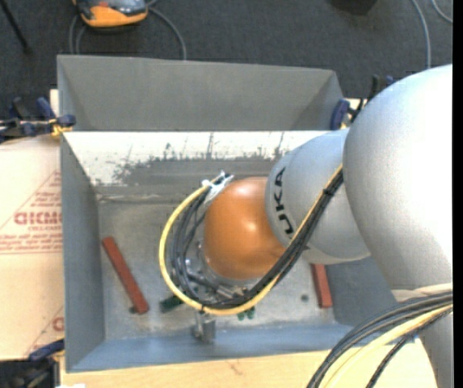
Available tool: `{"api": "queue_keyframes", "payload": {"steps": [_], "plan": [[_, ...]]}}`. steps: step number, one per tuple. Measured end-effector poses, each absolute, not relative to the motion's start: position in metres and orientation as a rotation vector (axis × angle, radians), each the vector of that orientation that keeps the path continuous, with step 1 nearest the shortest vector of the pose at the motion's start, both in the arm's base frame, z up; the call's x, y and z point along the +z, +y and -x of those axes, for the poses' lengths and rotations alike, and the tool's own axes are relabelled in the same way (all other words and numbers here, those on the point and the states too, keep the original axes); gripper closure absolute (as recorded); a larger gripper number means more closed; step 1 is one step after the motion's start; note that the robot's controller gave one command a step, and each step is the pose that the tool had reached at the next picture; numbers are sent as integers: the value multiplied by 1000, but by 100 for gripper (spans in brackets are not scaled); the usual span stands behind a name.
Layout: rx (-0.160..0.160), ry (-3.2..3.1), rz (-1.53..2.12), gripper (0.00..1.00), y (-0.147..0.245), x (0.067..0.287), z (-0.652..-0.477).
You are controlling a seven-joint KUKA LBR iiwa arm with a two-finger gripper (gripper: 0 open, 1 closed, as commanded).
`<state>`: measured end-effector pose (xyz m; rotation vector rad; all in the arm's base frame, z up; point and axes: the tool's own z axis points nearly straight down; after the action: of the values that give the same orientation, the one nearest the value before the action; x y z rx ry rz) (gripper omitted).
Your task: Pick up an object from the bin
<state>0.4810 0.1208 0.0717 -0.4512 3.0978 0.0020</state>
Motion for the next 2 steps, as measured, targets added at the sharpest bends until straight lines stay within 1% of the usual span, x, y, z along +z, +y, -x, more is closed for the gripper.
{"api": "queue_keyframes", "payload": {"steps": [1, 2], "plan": [[1, 3095, 517, 100, 119, 71, -487], [1, 3095, 516, 100, 119, 71, -487]]}}
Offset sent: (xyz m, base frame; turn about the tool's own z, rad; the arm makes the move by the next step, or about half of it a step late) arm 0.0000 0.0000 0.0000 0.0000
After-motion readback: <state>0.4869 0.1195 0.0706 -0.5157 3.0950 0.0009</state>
